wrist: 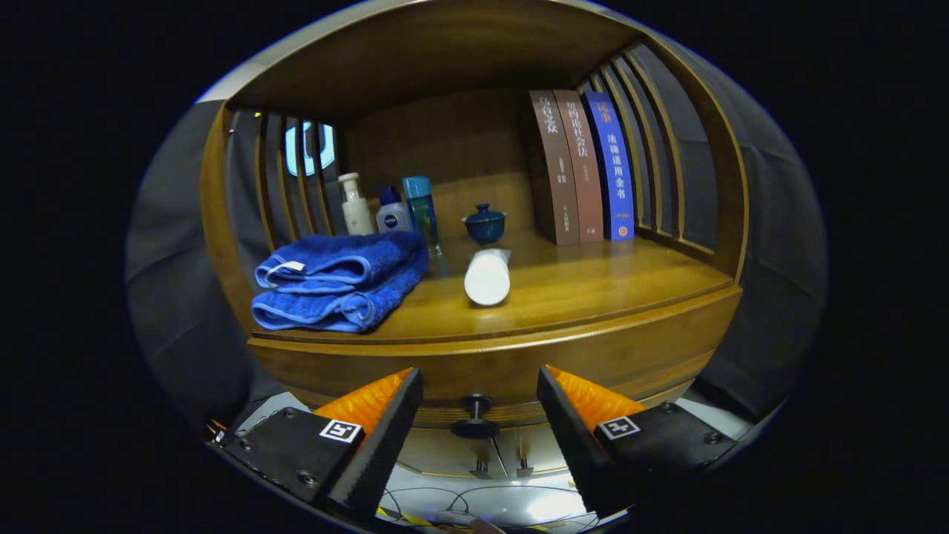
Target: Pull open the drawer, take out the items inside it, and place them on the countertop above the cabinet.
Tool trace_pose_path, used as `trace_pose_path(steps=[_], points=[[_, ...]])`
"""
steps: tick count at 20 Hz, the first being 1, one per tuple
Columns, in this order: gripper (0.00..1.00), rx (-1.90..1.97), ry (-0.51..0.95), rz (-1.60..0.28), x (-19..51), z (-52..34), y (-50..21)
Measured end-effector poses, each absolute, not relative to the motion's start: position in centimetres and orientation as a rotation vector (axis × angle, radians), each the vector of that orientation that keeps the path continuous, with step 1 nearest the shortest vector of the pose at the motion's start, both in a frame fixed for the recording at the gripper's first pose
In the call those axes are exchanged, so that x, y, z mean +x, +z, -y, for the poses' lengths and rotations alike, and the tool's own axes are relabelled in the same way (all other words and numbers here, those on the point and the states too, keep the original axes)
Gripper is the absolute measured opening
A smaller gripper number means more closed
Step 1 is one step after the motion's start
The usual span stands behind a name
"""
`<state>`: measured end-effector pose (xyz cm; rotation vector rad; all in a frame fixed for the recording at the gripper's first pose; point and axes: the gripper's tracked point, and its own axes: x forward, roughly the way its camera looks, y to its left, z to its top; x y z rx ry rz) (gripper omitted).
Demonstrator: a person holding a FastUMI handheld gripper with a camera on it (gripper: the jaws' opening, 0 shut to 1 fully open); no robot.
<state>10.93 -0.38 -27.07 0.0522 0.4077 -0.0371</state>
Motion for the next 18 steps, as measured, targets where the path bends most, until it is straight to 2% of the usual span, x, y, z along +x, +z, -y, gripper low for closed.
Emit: trace_pose_path(steps=[9, 18], points=[[0.99, -0.012, 0.008, -0.135, 7.0, -1.8, -11.8], [0.99, -0.029, 0.028, -0.053, 3.0, -2.7, -6.9]])
